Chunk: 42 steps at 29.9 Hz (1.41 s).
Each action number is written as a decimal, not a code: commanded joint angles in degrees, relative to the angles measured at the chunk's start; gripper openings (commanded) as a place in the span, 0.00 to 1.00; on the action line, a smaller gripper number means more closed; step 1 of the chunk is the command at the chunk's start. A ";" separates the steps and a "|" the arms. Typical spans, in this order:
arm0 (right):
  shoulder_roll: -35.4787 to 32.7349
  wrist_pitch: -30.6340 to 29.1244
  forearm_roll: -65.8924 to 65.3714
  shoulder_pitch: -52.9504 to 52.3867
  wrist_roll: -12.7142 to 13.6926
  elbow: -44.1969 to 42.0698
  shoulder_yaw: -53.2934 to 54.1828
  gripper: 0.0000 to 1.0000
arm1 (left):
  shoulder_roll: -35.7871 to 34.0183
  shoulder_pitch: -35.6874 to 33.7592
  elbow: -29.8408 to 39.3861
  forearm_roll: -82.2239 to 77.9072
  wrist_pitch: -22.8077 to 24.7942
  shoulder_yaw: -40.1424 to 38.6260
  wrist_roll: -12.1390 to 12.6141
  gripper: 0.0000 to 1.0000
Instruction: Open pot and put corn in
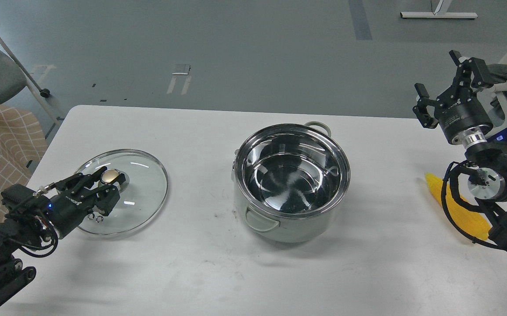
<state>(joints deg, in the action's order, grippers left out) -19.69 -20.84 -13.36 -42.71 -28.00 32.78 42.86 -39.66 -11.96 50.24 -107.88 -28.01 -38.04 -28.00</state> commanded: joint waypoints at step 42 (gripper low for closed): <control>-11.06 -0.08 -13.86 -3.33 0.00 7.11 -4.08 1.00 | -5.78 -22.47 8.21 41.57 18.40 -1.16 0.00 0.96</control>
<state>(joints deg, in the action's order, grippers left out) -26.61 -21.00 -20.76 -44.41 -28.00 37.81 42.04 -46.08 -28.52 58.41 -78.59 -16.85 -39.15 -27.99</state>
